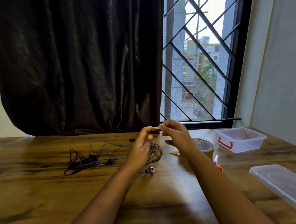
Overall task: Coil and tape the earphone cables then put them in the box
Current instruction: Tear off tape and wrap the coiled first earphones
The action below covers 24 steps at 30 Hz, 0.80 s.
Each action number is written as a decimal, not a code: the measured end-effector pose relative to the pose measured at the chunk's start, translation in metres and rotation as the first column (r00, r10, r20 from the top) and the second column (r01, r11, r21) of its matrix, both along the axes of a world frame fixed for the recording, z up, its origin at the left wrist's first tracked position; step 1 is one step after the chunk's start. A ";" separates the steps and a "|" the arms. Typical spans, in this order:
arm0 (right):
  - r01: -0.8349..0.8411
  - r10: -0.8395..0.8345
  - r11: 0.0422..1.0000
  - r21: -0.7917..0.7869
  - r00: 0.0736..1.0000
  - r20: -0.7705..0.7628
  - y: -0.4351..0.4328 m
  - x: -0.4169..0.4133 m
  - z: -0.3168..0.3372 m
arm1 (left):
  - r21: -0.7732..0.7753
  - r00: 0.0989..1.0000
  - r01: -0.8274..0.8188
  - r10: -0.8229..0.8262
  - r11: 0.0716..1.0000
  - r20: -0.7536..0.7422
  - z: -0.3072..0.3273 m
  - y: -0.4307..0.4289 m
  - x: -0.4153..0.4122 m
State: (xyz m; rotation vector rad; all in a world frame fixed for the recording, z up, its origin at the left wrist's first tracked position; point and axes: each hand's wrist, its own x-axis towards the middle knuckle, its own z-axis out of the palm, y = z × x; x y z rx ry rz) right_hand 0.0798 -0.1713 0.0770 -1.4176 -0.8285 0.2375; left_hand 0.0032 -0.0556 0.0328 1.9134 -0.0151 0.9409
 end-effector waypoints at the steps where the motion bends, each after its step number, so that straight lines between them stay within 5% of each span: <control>1: -0.004 0.004 1.000 0.018 1.000 -0.003 0.001 0.000 -0.002 | -0.024 1.000 -0.002 0.001 1.000 -0.012 -0.001 0.002 0.001; 9: -0.039 0.038 0.999 0.017 0.997 0.064 0.004 -0.005 -0.026 | -0.060 0.999 -0.050 0.049 0.997 -0.015 -0.004 0.009 -0.001; 14: -0.072 0.081 0.984 0.164 0.996 -0.048 0.008 -0.005 -0.026 | -0.166 0.992 -0.119 0.112 0.979 -0.050 -0.005 0.022 0.002; 20: -0.283 0.284 0.959 -0.032 0.949 0.134 0.015 -0.014 -0.034 | -0.185 0.997 -0.066 0.057 0.981 -0.053 -0.002 0.017 0.001; 24: -0.174 0.171 0.985 -0.001 0.970 0.174 0.012 -0.009 -0.035 | -0.220 0.995 -0.068 0.050 0.973 -0.087 -0.002 0.021 -0.001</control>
